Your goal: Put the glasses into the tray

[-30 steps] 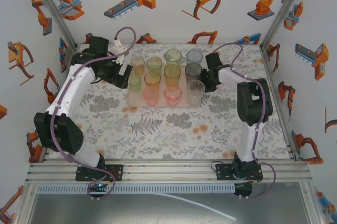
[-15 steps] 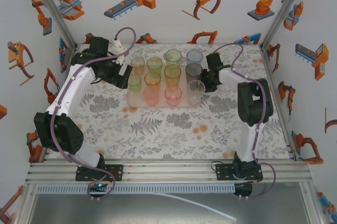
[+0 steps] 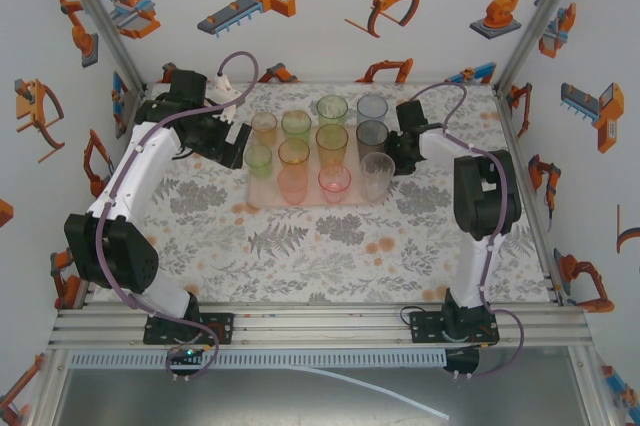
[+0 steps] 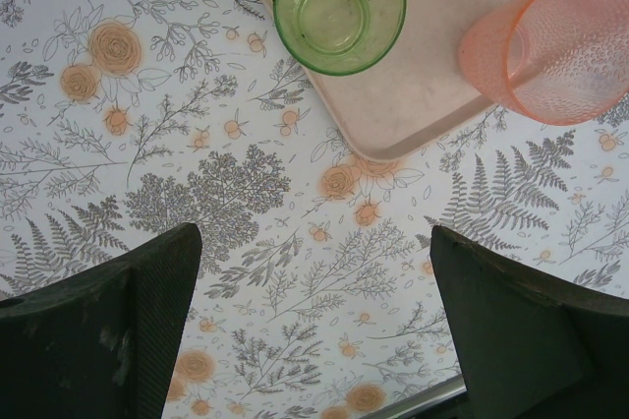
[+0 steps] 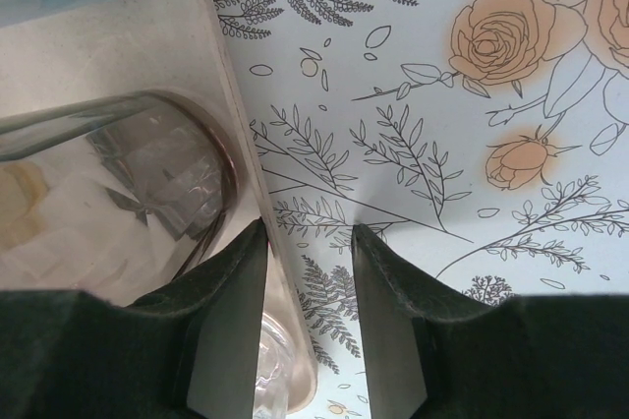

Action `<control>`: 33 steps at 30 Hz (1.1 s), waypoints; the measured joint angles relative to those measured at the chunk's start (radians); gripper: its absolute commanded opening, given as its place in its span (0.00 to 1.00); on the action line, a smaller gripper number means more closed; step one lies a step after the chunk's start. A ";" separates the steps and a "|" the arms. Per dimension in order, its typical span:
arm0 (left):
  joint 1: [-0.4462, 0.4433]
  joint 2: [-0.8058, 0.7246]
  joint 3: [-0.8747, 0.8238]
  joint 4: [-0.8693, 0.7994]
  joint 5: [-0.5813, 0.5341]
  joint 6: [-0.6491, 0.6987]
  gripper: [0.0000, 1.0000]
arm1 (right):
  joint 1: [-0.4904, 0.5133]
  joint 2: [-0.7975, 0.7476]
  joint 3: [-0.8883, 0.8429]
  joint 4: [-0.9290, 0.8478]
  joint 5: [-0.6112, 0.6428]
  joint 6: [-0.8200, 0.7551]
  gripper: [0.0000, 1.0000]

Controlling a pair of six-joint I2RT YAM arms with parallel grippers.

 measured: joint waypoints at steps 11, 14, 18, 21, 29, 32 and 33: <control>0.000 0.000 0.000 0.000 0.000 0.000 0.90 | -0.005 -0.008 -0.008 0.001 0.000 -0.001 0.44; 0.000 0.000 0.000 0.000 0.000 0.000 0.90 | -0.006 -0.009 -0.008 0.000 0.000 -0.001 0.44; 0.000 0.000 0.000 0.000 0.000 0.000 0.90 | -0.006 -0.009 -0.008 -0.001 0.001 -0.003 0.45; 0.000 0.000 0.000 0.000 0.000 0.000 0.90 | -0.007 -0.009 -0.008 -0.003 0.001 -0.005 0.45; 0.000 0.000 0.000 0.000 0.000 0.000 0.90 | -0.014 -0.010 -0.006 -0.013 -0.002 -0.005 0.46; 0.000 0.000 0.000 0.000 0.000 0.000 0.90 | -0.025 -0.010 -0.001 -0.028 -0.003 -0.009 0.47; 0.000 0.000 0.000 0.000 0.000 0.000 0.90 | -0.028 -0.010 -0.001 -0.032 -0.003 -0.009 0.47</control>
